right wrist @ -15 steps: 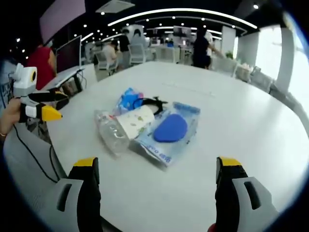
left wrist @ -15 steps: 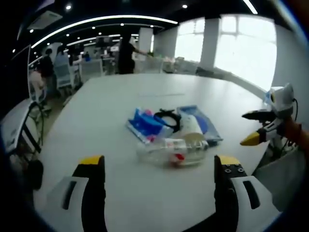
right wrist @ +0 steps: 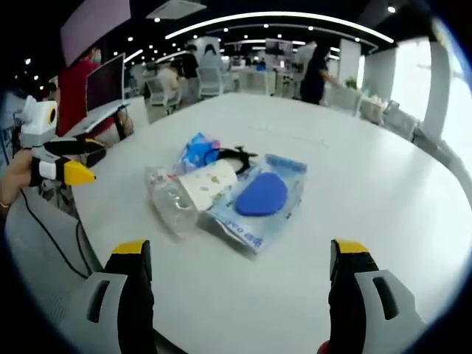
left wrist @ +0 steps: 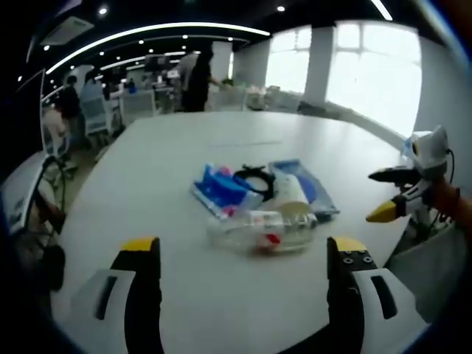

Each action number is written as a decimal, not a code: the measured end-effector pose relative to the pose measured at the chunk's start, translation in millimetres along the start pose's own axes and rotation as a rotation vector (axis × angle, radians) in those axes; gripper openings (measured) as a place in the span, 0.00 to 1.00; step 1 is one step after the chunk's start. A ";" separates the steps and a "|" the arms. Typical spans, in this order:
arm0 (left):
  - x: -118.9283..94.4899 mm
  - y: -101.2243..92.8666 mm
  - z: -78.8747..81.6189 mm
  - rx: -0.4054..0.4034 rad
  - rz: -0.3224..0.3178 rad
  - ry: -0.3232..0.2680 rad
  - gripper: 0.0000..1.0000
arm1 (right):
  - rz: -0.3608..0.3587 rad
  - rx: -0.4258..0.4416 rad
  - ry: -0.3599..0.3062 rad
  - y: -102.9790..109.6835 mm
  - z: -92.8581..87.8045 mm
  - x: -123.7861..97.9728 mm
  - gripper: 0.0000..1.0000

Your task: Arrange the tabletop items into an orderly group along one side of the table until the central work area is clear of visible clutter.

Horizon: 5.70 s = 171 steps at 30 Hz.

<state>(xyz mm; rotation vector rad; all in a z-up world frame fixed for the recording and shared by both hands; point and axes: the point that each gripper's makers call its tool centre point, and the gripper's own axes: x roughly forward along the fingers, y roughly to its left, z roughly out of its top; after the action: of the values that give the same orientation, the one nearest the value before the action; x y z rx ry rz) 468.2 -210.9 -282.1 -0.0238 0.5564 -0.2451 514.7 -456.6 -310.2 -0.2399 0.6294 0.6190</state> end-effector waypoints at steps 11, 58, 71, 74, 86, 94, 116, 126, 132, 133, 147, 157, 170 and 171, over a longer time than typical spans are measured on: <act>0.1 -1.4 0.1 0.011 -0.001 0.002 0.91 | -0.003 0.010 -0.003 -1.3 0.3 -1.1 0.99; 0.6 -1.5 -2.6 0.022 -0.008 0.020 0.92 | 0.025 -0.022 0.024 6.4 -3.7 2.3 0.99; 0.8 -1.6 -3.2 0.024 -0.011 0.022 0.92 | 0.042 -0.026 0.030 10.1 -5.0 3.4 0.99; 0.8 -1.0 -3.4 0.023 -0.009 0.022 0.92 | 0.054 -0.025 0.029 12.4 -4.9 3.9 0.99; 1.8 -2.0 -1.0 0.036 -0.013 0.015 0.93 | 0.168 0.002 -0.044 41.0 20.9 4.9 0.99; 0.6 -2.3 6.1 0.030 -0.017 -0.018 0.94 | 0.261 -0.055 -0.085 64.4 56.5 11.7 0.99; -2.7 2.5 9.3 0.040 -0.001 -0.029 0.98 | 0.457 -0.226 0.007 118.4 81.1 79.3 0.94; 1.1 -3.5 8.5 0.052 -0.024 -0.019 0.98 | 0.485 -0.309 0.039 132.2 73.6 105.0 0.85; 0.5 -2.0 7.7 0.045 -0.025 -0.017 0.97 | 0.526 -0.335 0.067 145.8 67.8 118.9 0.79; 0.6 -2.0 7.4 0.041 -0.027 -0.016 0.97 | 0.534 -0.342 0.068 148.9 67.1 121.1 0.78; 0.7 -1.1 7.6 0.028 -0.030 -0.021 0.97 | 0.573 -0.406 0.165 166.1 50.9 143.4 0.66; 1.0 1.0 10.1 0.008 -0.027 -0.040 0.95 | 0.550 -0.478 0.265 161.7 35.6 152.2 0.57; -0.2 3.7 6.6 0.012 -0.013 -0.025 0.94 | 0.486 -0.494 0.325 151.4 36.9 165.4 0.41; -0.3 3.7 6.2 0.011 -0.014 -0.024 0.94 | 0.489 -0.489 0.330 151.7 36.2 165.0 0.41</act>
<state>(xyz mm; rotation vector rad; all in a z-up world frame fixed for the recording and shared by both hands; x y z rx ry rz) 472.0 -207.5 -277.0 -0.0202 0.5309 -0.2606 545.0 -245.1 -387.0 -0.6662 0.8575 1.2216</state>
